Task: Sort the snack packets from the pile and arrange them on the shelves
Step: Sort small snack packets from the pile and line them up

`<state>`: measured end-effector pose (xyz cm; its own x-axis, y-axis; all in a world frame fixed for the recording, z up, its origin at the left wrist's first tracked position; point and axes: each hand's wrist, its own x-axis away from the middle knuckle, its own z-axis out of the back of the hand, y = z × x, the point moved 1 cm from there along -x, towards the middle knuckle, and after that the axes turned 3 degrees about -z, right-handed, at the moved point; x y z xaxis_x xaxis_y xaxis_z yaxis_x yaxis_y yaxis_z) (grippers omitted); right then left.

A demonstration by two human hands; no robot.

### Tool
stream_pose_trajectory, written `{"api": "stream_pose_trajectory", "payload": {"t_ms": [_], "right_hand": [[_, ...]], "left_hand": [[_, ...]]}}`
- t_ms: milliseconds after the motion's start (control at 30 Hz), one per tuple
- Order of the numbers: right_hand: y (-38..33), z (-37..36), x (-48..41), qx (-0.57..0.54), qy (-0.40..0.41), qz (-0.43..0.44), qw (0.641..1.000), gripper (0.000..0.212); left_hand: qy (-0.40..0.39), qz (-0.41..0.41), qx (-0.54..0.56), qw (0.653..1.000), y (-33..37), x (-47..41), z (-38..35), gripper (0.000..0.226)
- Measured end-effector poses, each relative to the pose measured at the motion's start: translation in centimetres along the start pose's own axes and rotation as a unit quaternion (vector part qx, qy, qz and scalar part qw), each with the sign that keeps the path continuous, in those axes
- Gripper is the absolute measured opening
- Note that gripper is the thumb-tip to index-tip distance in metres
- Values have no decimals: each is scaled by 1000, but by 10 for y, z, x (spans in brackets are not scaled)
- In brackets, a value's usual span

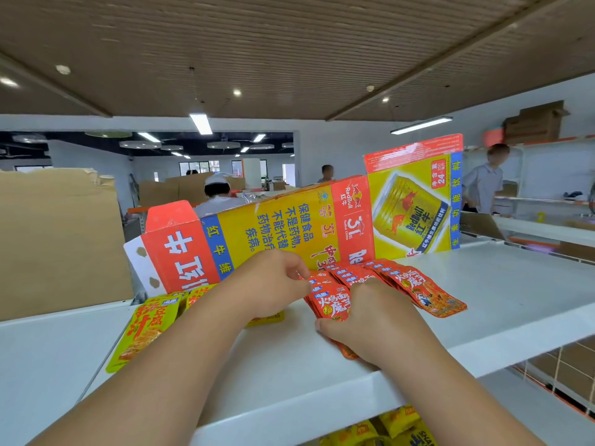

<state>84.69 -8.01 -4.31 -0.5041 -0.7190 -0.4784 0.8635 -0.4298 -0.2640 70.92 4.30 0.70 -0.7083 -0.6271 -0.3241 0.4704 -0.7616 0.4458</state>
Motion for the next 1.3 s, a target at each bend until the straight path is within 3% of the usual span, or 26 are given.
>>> {"api": "stream_pose_trajectory", "payload": {"t_ms": [333,733,1100,1300], "right_hand": [[-2,5,3,6,-18,-6,1000,59],[0,6,5,-2,-3,-23,1000,80],[3,12,6,0,66,-12,998,69],[1,17,7,-35,81,-7,996,61]], "left_hand": [[1,0,6,1000,2,1,-2,9],[0,-4,12,1000,4,3,-1,13],[4,-20,-4,1000,4,4,-2,14],[22,-52,-79,995,11,9,1,26]]}}
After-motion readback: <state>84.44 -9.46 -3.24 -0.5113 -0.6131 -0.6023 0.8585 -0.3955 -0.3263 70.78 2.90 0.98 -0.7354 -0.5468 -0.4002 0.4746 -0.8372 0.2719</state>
